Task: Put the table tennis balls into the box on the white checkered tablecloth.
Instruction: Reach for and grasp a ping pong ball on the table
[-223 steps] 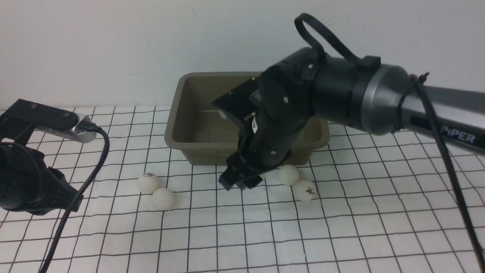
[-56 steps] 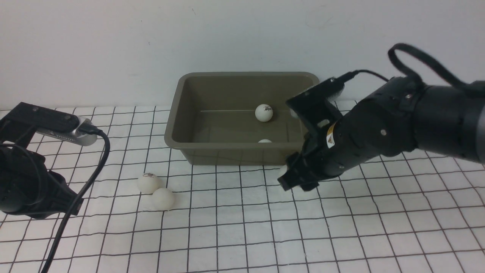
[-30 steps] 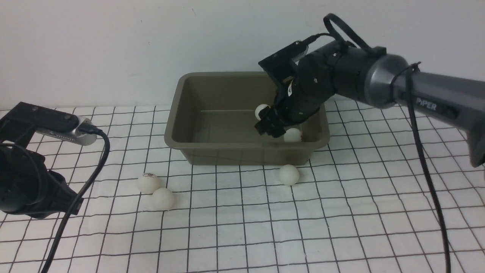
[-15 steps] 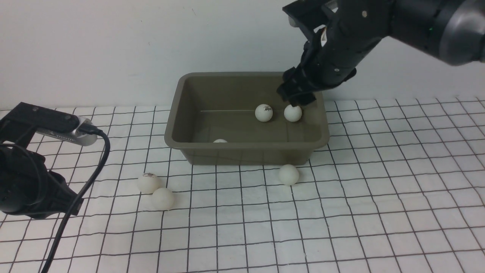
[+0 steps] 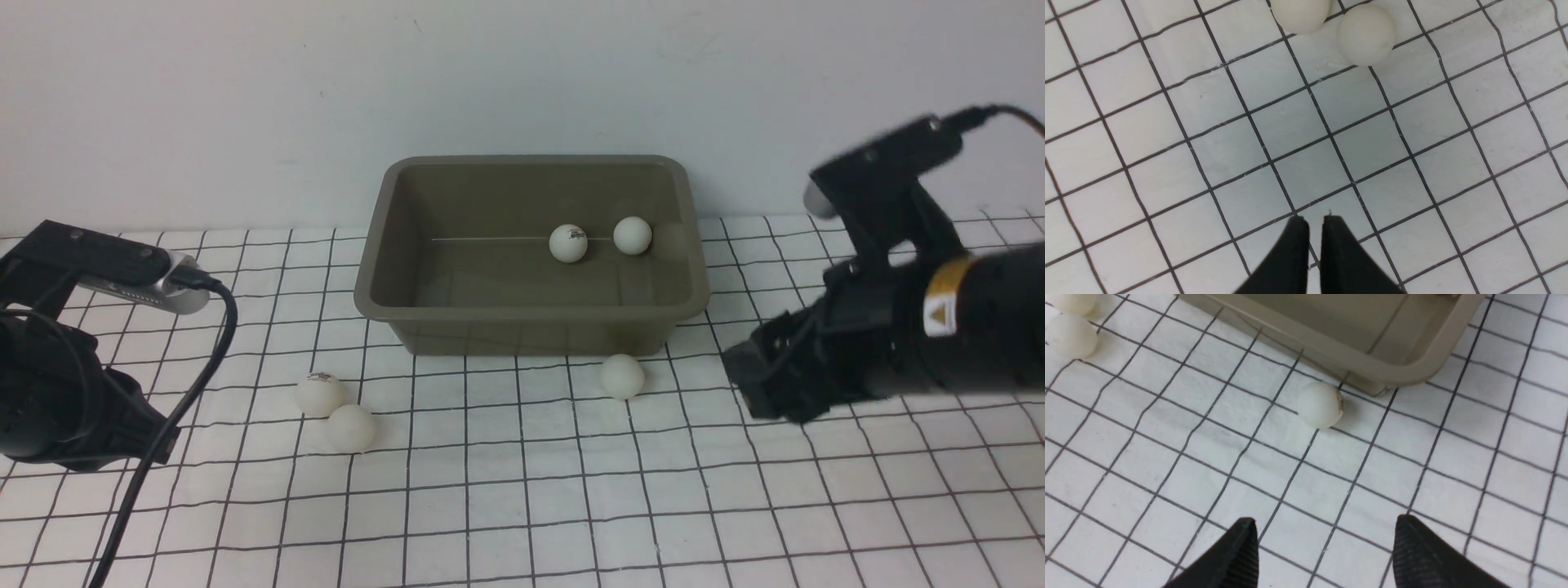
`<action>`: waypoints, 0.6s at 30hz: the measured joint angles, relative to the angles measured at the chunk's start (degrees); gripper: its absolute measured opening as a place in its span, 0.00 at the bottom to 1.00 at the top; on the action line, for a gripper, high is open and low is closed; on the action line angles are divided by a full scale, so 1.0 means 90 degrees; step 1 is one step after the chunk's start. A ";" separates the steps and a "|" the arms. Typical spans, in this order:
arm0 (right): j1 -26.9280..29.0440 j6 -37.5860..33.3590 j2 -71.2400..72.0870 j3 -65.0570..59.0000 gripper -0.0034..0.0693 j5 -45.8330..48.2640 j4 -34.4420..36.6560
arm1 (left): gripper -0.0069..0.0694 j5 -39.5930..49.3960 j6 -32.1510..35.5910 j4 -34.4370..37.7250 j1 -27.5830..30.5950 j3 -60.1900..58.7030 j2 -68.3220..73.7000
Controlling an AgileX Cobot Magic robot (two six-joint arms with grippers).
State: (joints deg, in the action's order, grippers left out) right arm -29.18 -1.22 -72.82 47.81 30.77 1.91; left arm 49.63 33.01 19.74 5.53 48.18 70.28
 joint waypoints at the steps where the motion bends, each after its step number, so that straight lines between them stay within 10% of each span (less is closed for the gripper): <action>1: 0.0000 0.0005 0.0027 -0.0318 0.61 -0.0384 0.0141 | 0.13 0.0000 0.0000 0.0000 0.0000 0.0000 0.0000; 18: -0.0526 0.0007 -0.2254 -0.0781 0.61 -0.3079 0.1453 | 0.13 0.0000 -0.0013 0.0000 0.0000 0.0000 0.0000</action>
State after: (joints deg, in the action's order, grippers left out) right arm -33.92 -1.16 -93.10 40.78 3.06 14.99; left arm 49.63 32.90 19.74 5.53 48.18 70.28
